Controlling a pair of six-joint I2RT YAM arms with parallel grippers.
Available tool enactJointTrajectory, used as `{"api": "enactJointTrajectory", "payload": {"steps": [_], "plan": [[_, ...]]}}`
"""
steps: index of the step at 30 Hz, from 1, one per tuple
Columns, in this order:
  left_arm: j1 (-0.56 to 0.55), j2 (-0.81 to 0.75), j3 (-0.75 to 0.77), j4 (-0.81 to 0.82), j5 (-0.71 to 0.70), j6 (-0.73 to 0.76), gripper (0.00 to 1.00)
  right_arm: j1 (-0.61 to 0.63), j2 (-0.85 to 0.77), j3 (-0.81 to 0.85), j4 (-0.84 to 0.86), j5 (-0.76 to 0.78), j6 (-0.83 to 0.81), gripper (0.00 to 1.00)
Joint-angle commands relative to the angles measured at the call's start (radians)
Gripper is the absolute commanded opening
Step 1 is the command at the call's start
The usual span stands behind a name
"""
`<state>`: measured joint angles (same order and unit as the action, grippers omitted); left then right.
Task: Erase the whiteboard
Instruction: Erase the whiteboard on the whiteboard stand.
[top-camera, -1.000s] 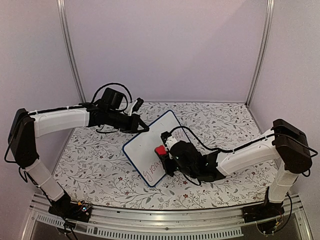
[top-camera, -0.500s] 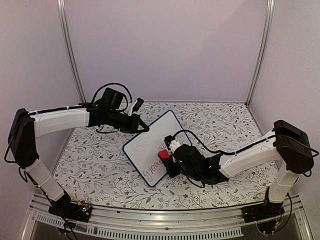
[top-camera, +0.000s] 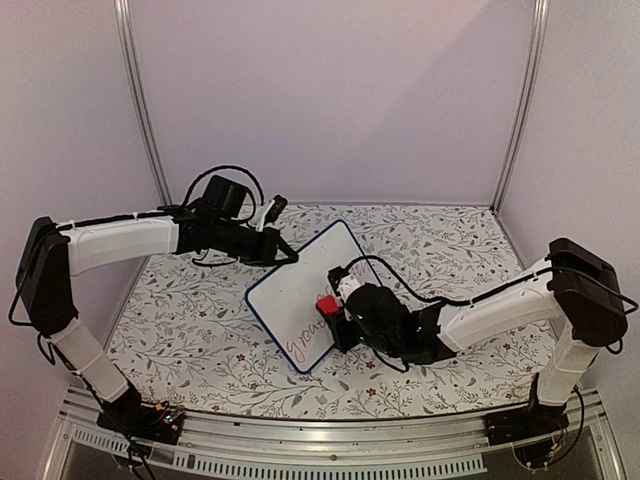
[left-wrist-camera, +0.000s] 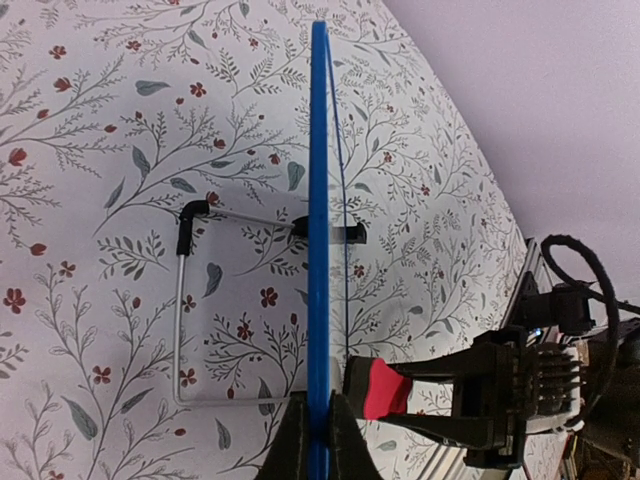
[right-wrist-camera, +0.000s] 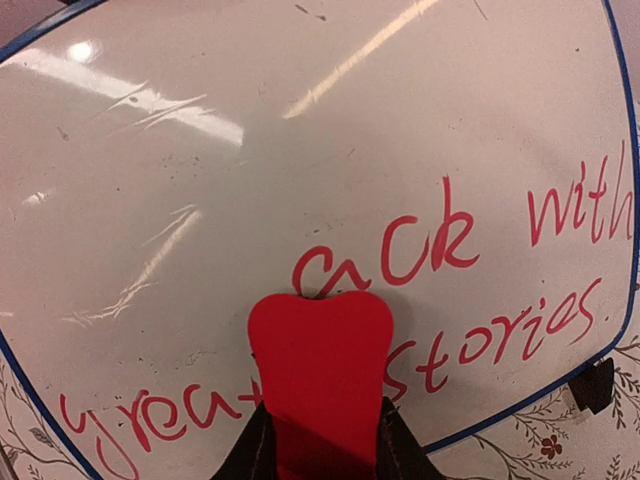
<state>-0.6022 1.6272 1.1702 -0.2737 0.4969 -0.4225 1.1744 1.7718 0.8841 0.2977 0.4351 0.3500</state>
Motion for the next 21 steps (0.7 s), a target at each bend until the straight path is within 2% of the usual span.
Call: {"api": "enactJointTrajectory", "payload": {"steps": [1,11,21], "plan": [[-0.023,-0.016,-0.007,0.021,0.031,0.008,0.0,-0.039,-0.011,0.055,-0.013,0.009,-0.025,0.22],[-0.022,-0.011,-0.003,0.021,0.039,0.009,0.0,-0.053,0.02,0.13,-0.012,-0.011,-0.075,0.22],[-0.022,-0.007,-0.001,0.021,0.046,0.008,0.0,-0.053,0.019,0.066,-0.015,-0.053,-0.042,0.21]]}}
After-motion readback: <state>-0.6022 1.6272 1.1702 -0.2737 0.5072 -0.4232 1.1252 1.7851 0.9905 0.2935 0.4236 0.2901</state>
